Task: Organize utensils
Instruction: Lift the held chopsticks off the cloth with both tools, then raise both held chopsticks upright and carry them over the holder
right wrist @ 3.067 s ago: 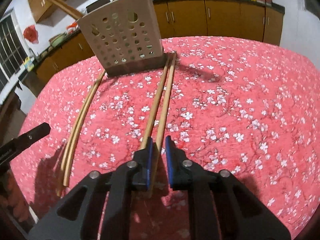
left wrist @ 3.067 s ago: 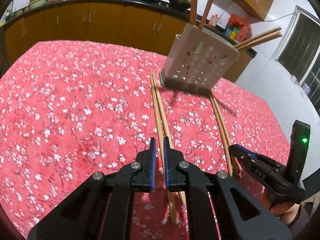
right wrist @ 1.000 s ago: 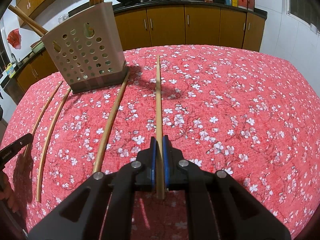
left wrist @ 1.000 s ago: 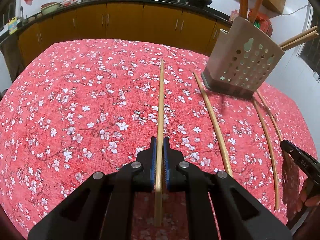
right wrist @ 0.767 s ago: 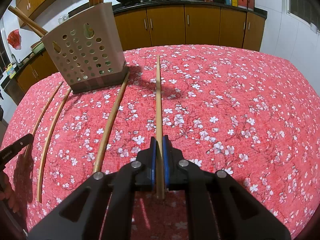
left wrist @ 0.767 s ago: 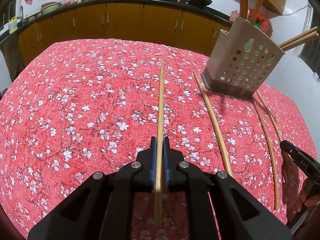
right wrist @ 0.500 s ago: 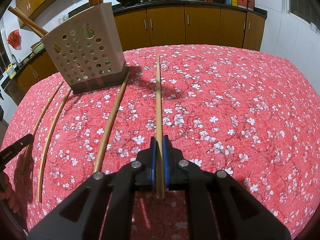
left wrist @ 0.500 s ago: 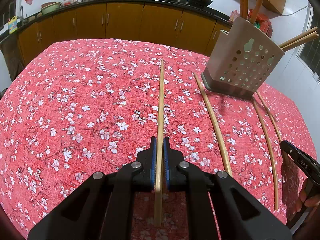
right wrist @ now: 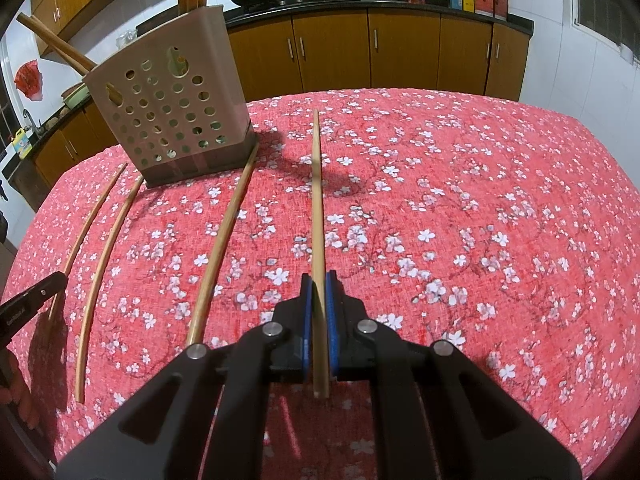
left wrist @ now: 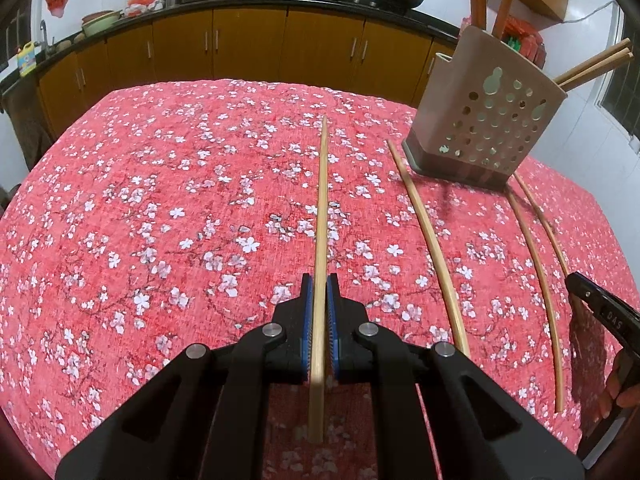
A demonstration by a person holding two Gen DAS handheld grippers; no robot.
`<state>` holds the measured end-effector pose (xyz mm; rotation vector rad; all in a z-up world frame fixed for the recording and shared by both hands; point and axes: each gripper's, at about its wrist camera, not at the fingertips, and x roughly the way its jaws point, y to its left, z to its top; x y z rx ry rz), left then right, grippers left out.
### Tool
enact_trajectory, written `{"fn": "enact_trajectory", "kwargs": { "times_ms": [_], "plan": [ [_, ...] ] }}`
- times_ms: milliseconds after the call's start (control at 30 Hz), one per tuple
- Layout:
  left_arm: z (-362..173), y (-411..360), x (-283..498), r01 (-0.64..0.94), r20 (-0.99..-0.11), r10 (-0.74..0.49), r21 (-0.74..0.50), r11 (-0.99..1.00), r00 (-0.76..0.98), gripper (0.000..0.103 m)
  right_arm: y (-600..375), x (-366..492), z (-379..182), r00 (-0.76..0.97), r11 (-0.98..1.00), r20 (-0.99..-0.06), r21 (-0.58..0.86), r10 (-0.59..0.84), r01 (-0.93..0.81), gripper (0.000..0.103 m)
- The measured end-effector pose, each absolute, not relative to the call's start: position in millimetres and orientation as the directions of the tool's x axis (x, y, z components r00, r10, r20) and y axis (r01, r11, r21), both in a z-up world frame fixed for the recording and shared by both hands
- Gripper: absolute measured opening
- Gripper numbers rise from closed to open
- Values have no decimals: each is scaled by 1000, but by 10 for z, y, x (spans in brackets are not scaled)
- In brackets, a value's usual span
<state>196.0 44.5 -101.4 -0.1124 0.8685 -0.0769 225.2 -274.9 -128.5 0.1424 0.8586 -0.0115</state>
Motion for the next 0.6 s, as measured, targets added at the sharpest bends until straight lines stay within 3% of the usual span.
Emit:
{"fn": "enact_trajectory", "kwargs": {
  "times_ms": [233,600],
  "plan": [
    [-967,422,1963,47,-761,-107,-100,994,639,7,-2753,2181,-1213,676,992,-735,112,46,54,8],
    [-252,535,1802,87,-627,-170,-162,983,761,7,-2897,1832,-360,843,986,-535,160,45,49,8]
  ]
}}
